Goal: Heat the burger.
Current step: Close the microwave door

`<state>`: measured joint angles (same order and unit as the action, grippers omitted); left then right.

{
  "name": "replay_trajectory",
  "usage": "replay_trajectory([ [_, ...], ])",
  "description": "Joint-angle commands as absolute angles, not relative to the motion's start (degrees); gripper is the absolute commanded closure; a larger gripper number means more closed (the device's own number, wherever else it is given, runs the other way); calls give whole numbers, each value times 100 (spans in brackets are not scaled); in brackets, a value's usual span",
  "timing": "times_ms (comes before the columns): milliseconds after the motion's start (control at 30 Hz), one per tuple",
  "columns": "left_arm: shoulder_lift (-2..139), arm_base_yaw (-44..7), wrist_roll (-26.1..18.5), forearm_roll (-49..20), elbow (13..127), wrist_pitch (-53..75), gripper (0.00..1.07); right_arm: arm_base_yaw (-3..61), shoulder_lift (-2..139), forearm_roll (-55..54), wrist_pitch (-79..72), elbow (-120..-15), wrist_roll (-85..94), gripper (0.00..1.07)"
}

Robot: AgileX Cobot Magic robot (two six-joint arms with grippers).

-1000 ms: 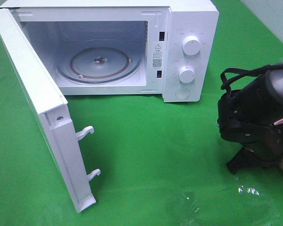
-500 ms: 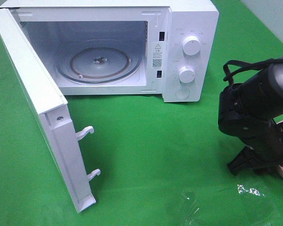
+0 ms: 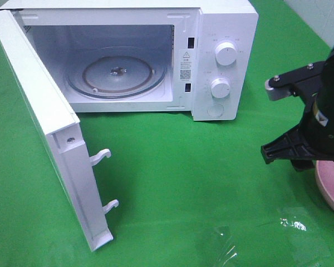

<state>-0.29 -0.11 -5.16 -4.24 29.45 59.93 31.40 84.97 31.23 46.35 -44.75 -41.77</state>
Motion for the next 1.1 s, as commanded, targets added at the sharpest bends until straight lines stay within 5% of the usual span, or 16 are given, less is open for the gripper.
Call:
replay_trajectory([
  [33,-132,11,-516,-453,2928,5936,8,3111,7689,2538,4652,-4481,-3398,52],
  [300,-132,11,-516,-453,2928,5936,8,3111,6749,1662,4996,-4475,-1845,47],
  [500,-132,11,-516,-453,2928,5936,8,3111,6211,808,5569,-4475,-917,25],
  [1100,-132,11,-516,-453,2928,5936,8,3117,3661,304,6452,-4011,-390,31],
])
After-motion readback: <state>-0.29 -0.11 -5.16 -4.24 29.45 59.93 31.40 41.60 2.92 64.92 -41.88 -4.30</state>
